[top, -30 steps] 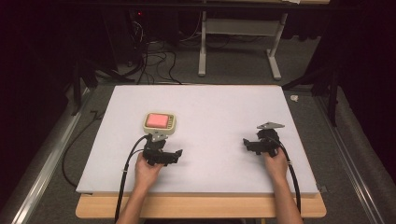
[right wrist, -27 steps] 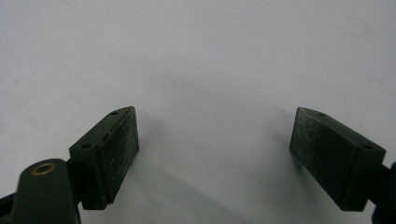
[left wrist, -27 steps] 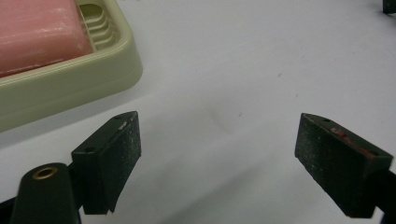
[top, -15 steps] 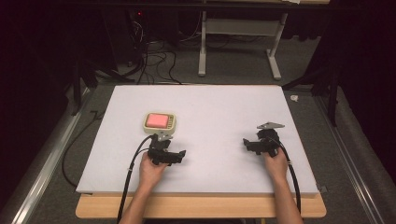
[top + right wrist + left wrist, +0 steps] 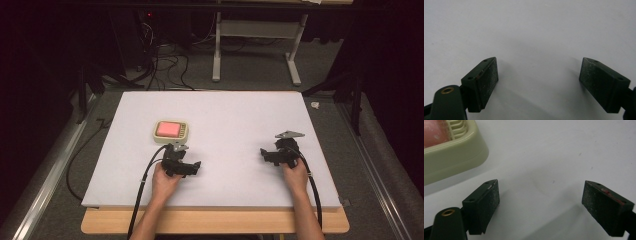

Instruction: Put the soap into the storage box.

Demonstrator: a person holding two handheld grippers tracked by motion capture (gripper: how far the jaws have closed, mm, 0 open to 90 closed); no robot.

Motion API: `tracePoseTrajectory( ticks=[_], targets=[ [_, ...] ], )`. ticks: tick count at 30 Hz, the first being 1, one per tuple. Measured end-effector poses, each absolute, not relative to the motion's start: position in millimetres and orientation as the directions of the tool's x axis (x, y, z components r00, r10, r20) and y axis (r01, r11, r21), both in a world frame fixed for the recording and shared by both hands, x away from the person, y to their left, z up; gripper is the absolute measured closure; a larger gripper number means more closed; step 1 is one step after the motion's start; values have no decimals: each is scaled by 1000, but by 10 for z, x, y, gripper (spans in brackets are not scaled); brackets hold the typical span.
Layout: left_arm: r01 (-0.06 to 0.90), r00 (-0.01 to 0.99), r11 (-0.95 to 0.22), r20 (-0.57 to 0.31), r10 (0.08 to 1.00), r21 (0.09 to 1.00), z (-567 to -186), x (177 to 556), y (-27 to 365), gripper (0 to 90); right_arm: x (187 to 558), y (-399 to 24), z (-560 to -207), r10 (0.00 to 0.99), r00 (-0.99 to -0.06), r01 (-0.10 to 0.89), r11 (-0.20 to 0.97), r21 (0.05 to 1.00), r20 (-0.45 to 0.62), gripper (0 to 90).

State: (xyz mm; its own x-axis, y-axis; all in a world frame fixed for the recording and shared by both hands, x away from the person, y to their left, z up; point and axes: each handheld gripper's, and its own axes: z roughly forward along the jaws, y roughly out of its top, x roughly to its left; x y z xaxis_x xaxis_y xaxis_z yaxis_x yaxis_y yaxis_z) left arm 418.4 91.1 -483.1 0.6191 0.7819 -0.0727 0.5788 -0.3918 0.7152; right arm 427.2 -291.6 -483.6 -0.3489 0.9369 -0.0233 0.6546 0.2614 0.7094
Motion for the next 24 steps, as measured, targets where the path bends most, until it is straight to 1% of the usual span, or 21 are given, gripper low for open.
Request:
tracePoseTrajectory(
  ticks=[3,4,5,7,24],
  targets=[
    [579,615,-387,-72,785,718,-4835,4187,905,155,4272,-2916,-4836,937,-349,655,261,709,-23,162],
    [570,611,-394,-52,790,720,-4846,4181,885,155,4272,-2916,-4836,937,-349,655,261,709,-23,162],
    [570,611,-394,-52,790,720,-4846,4181,885,154,4272,-2916,-4836,937,-349,655,261,709,-23,162],
    [549,613,-415,-12,790,726,-4869,4162,849,147,4272,-2916,-4836,937,-349,655,261,709,-23,162],
    [546,611,-408,-15,791,732,-4879,4157,858,147,4270,-2915,-4836,937,-349,655,261,709,-23,163]
  ],
)
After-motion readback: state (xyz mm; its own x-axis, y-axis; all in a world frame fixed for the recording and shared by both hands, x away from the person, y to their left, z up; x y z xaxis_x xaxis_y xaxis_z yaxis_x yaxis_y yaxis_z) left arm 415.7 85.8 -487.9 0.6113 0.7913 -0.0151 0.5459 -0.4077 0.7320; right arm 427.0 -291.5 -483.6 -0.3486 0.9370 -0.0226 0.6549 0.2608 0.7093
